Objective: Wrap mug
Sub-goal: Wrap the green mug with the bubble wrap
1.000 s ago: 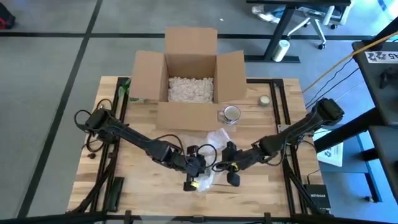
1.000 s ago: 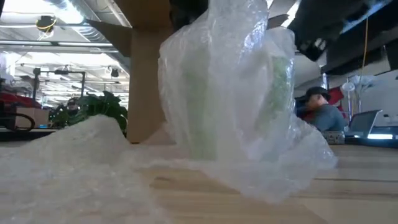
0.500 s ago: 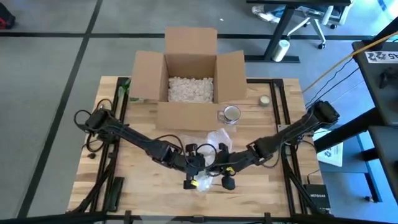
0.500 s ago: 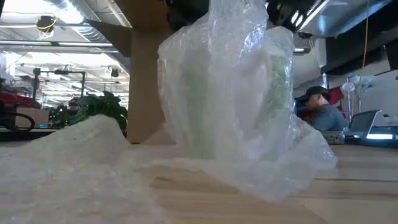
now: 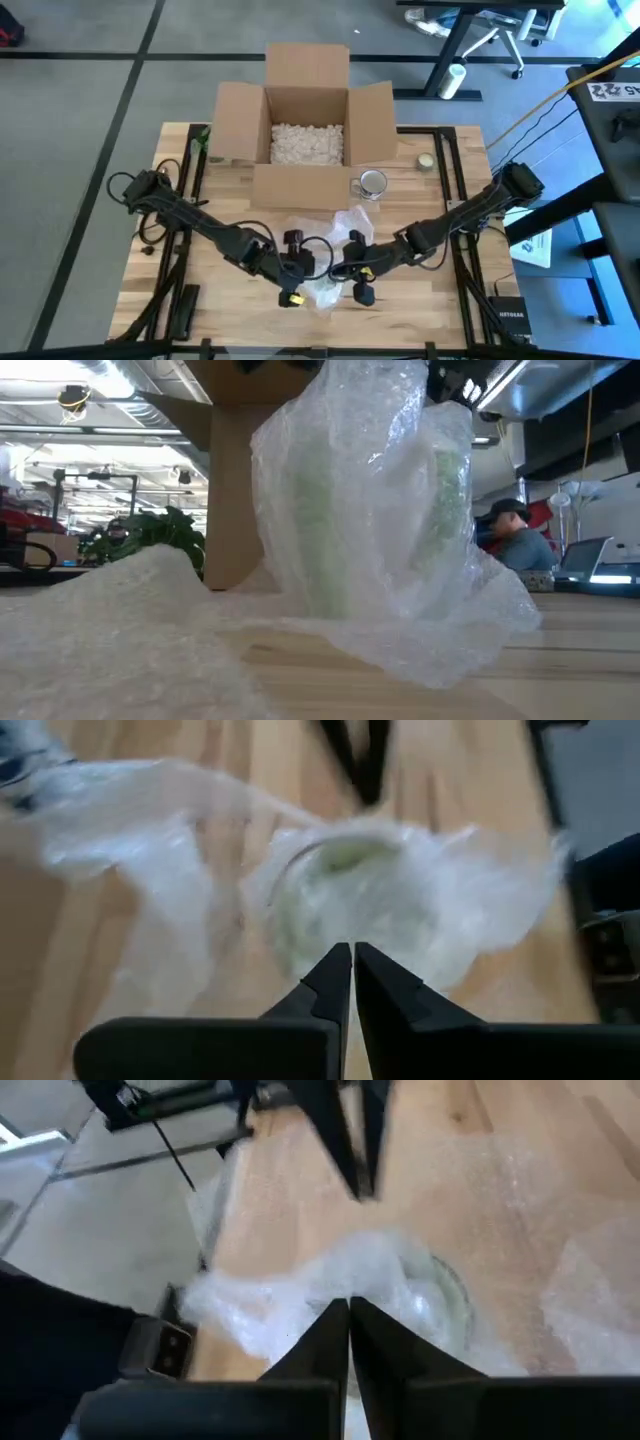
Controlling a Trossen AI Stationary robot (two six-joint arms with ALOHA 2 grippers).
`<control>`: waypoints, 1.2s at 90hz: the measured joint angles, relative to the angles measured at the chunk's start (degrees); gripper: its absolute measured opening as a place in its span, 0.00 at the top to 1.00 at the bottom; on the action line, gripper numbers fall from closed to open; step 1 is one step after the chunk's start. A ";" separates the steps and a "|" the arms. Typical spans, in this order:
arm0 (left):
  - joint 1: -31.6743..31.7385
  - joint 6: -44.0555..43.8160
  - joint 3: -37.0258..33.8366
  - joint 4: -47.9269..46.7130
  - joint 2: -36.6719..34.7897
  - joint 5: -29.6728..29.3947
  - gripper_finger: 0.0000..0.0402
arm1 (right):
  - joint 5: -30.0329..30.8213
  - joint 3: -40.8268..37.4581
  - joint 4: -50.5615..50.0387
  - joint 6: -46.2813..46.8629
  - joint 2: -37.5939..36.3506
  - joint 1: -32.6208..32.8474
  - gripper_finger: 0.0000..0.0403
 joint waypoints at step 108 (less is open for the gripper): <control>-9.77 -6.46 -54.38 65.89 -24.68 -9.54 1.00 | -16.39 37.43 -42.90 -0.74 29.52 -6.67 1.00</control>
